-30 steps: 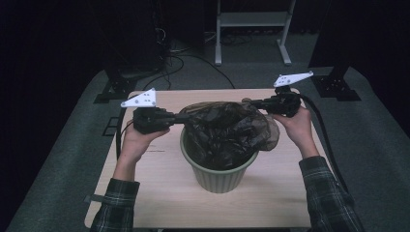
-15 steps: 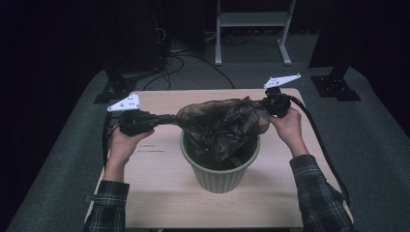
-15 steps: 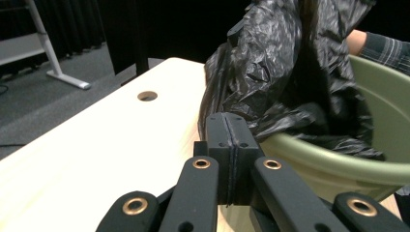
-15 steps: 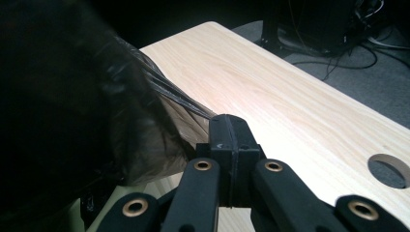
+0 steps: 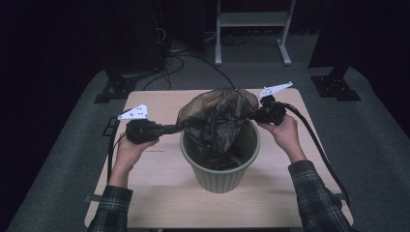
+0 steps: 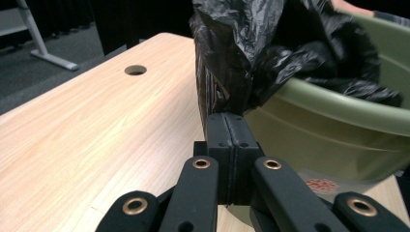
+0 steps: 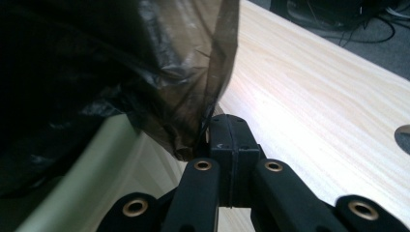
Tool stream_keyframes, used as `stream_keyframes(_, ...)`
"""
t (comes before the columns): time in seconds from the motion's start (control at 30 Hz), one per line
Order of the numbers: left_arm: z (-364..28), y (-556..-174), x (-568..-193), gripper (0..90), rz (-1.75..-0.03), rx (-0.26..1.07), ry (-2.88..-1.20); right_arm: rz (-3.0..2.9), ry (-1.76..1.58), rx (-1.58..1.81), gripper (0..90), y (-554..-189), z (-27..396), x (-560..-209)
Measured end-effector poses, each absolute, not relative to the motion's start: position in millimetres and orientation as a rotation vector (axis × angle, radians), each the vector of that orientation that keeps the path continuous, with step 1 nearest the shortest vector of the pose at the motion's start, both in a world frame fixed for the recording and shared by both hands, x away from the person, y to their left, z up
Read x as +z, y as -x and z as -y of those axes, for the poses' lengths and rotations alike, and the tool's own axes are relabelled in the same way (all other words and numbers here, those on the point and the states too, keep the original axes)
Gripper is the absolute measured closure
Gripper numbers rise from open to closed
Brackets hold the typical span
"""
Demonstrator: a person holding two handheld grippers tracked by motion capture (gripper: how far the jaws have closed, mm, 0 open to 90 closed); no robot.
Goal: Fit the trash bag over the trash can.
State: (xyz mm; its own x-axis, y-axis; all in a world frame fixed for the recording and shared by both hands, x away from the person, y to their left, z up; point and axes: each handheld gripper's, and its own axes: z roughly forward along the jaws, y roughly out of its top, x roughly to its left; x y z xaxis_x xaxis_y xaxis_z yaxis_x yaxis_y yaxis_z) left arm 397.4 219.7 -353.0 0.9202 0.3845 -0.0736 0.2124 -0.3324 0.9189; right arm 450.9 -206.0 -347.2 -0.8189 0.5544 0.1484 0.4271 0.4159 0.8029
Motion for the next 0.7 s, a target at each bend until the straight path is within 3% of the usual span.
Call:
stream_keyframes(0.17,-217.8,-397.0,-351.8,89.5,-0.414,0.182,-1.912,-2.520,-0.892,1.356,90.0,-452.3,209.3,-352.5)
stream_keyframes(0.23,-219.3,-396.3,-349.4,89.5,-0.408,0.184,-1.906,-2.489,-0.899,1.369,83.1,-450.3,215.1,-348.5)
stream_keyframes(0.7,-215.0,-393.9,-339.4,89.5,-0.394,0.192,-1.901,-2.292,-0.905,1.511,71.0,-420.5,272.7,-280.0)
